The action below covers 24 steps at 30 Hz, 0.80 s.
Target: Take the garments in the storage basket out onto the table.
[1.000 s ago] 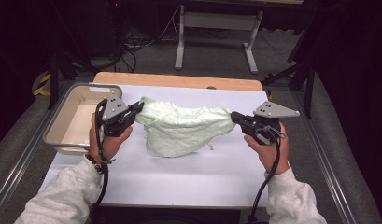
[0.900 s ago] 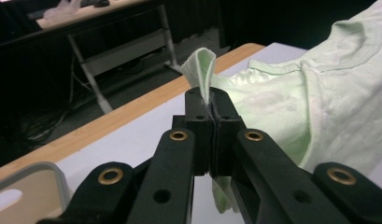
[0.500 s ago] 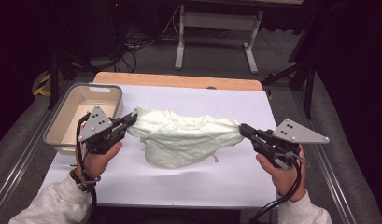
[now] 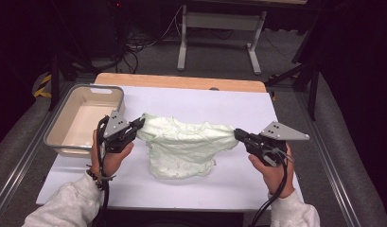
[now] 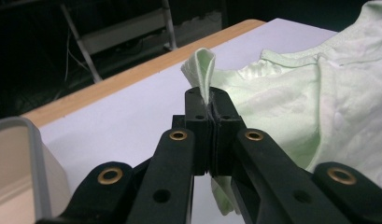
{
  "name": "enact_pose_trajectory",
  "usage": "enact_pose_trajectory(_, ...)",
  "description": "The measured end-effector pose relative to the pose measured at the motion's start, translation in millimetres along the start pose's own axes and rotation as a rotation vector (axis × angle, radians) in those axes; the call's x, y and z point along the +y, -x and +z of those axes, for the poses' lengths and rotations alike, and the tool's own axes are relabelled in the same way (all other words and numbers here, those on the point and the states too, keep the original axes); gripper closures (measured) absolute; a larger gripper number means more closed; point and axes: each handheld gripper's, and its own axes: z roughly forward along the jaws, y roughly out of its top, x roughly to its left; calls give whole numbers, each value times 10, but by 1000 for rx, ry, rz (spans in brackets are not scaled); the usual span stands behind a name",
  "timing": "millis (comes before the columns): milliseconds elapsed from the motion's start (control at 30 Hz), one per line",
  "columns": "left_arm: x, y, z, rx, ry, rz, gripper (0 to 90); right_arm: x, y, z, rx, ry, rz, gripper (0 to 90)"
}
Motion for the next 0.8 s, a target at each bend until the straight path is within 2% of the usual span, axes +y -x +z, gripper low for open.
enact_pose_trajectory(67, -18, -36, 122, 29, -21, 0, 881, -10, 36, 111, -10, -20, -7, 872)
enact_pose_trajectory(167, -37, -93, 281, 42, -50, -20, 881, -22, 156, 308, -25, -45, 5, 872)
enact_pose_trajectory(200, -37, -93, 281, 42, -50, -20, 881, -26, 215, 400, -32, -58, 7, 872)
enact_pose_trajectory(233, -47, -124, 353, 42, -58, -42, 881, -26, 215, 400, -32, -58, 7, 872)
enact_pose_trajectory(300, -53, -157, 496, 69, -85, -43, 880, -38, 335, 590, -40, -84, 18, 872)
enact_pose_trajectory(400, -47, -220, 660, 72, -111, -72, 879, -67, 477, 814, -54, -118, 33, 872)
enact_pose_trajectory(467, -50, -261, 771, 73, -130, -93, 878, -85, 531, 933, -78, -142, 23, 872)
enact_pose_trajectory(533, -63, -292, 881, 89, -152, -105, 877, -111, 593, 1044, -79, -153, 31, 872)
enact_pose_trajectory(633, -101, -335, 1024, 104, -184, -119, 878, -151, 656, 1201, -105, -187, 28, 872)
enact_pose_trajectory(700, -132, -366, 1110, 117, -206, -134, 877, -179, 695, 1293, -107, -197, 47, 872)
enact_pose_trajectory(800, -163, -420, 1211, 134, -230, -145, 876, -209, 725, 1422, -129, -220, 30, 872)
